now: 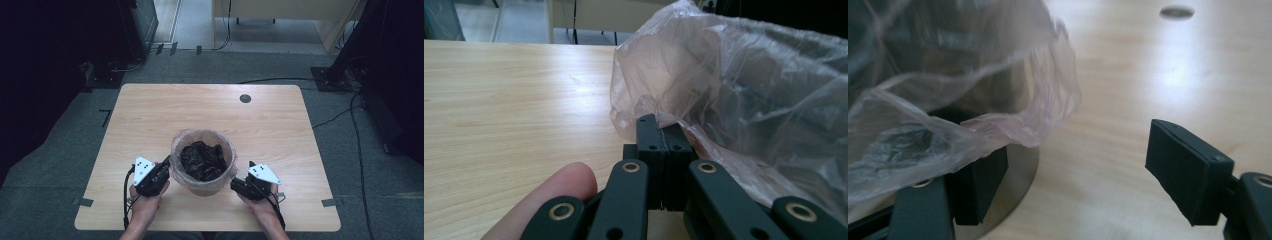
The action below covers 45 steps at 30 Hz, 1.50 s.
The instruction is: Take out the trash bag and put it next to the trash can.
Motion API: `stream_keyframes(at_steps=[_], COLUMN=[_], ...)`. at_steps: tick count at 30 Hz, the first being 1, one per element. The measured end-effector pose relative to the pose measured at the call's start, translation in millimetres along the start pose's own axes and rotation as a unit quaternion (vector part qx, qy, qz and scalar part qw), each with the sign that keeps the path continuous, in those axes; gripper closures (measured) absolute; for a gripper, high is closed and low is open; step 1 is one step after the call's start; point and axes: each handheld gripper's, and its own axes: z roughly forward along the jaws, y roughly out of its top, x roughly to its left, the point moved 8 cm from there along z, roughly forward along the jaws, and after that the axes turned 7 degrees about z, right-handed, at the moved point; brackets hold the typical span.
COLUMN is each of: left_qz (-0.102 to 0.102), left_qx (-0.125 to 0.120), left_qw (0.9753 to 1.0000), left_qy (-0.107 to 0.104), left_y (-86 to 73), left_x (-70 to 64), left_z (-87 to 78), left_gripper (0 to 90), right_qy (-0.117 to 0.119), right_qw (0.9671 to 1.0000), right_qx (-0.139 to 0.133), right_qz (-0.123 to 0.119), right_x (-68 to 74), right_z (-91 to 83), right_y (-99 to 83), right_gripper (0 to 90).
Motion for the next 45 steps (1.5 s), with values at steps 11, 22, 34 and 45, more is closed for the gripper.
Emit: stream_keyframes(at_steps=[11, 22, 34, 45], left_qz=[0.0, -0.001, 0.008, 0.02], left_qx=[-0.013, -0.023, -0.035, -0.053], left_qw=[0.9999, 0.9997, 0.9993, 0.9984], left_qy=[-0.001, 0.007, 0.012, 0.009], left_y=[18.9, 30.8, 41.0, 55.1], left_x=[0.1, -1.9, -6.4, -13.3], left_z=[-2.3, -6.9, -10.8, -17.7], left_gripper=[89.6, 89.1, 88.9, 89.4], right_qy=[0.024, 0.037, 0.042, 0.049], right_qw=[0.9989, 0.9981, 0.9982, 0.9969], right_qx=[-0.039, -0.047, -0.037, -0.06], right_qz=[0.008, -0.01, 0.021, 0.014], right_x=[7.6, 20.6, 18.5, 17.2], right_z=[-13.7, -13.2, -8.6, -20.3], right_y=[25.4, 36.2, 53.6, 76.2], right_gripper=[37.7, 74.2, 90.0, 90.0])
